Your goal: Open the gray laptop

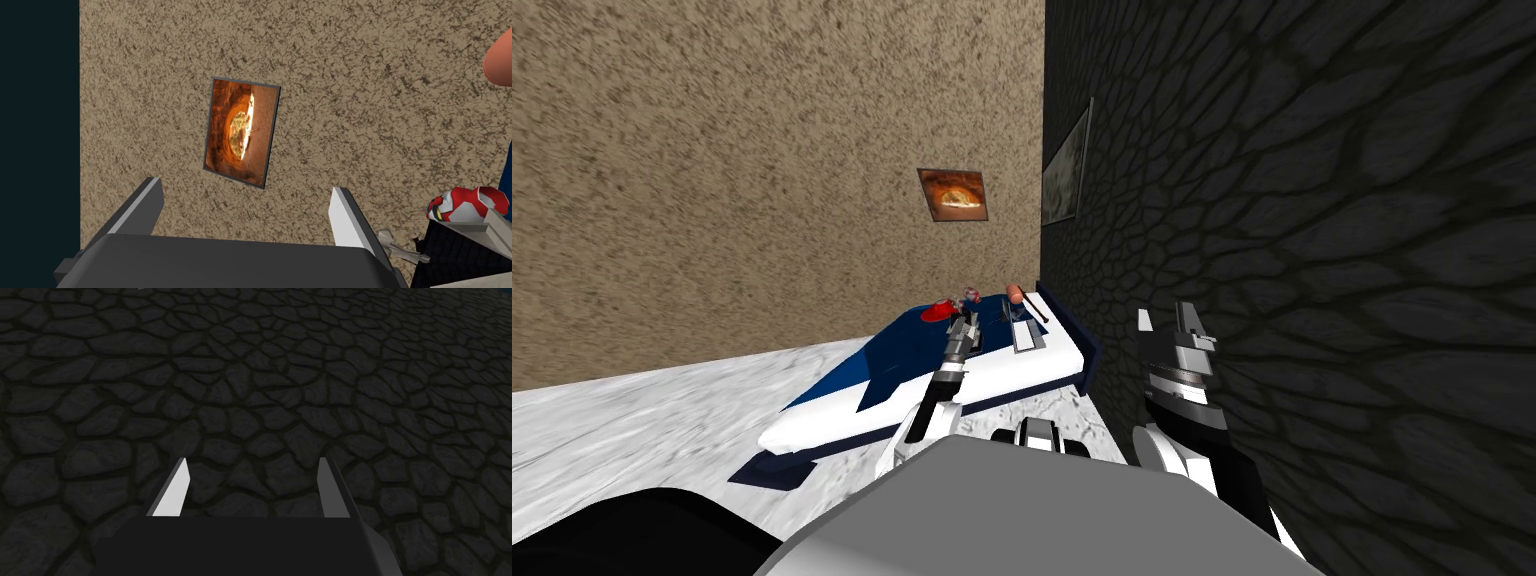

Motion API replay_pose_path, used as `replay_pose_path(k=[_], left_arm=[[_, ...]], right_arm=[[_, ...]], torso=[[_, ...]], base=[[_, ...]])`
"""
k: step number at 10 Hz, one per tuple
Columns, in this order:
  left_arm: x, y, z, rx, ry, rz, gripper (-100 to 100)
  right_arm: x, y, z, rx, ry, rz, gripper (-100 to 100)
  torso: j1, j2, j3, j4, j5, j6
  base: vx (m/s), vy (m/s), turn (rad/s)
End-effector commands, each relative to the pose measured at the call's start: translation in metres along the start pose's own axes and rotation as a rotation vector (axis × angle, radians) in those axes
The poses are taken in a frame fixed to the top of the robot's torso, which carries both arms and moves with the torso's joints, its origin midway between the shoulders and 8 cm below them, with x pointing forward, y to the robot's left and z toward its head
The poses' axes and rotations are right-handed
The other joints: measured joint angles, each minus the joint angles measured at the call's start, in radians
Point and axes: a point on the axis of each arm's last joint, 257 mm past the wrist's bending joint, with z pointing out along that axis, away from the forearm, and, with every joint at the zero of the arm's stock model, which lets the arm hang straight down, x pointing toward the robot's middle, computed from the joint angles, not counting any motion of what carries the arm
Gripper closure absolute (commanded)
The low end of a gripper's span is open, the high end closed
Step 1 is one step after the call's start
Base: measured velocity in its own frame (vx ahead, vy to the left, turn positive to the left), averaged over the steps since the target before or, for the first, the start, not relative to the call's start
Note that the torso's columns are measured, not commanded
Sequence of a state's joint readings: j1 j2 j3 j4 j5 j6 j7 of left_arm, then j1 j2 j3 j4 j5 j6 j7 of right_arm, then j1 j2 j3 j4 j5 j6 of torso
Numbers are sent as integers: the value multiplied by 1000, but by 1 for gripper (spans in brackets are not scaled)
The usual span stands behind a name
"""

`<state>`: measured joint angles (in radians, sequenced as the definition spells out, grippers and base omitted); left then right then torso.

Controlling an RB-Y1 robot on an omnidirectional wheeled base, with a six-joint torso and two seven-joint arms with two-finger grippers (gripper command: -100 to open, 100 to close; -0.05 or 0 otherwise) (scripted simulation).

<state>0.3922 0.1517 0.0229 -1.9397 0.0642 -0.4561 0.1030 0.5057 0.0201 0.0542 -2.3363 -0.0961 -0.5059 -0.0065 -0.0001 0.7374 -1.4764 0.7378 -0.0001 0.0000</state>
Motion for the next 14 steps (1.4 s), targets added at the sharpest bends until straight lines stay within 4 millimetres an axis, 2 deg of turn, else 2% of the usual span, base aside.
replay_pose_path(k=[1, 14], left_arm=[[-5, 19, 0, -18, -9, -30, -100], [-29, 97, -2, -95, -81, -174, -100]], right_arm=[[0, 0, 0, 0, 0, 0, 0], [0, 0, 0, 0, 0, 0, 0]], torso=[[0, 0, 0, 0, 0, 0], [0, 0, 0, 0, 0, 0]], base=[[18, -8, -62], [16, -6, -69]])
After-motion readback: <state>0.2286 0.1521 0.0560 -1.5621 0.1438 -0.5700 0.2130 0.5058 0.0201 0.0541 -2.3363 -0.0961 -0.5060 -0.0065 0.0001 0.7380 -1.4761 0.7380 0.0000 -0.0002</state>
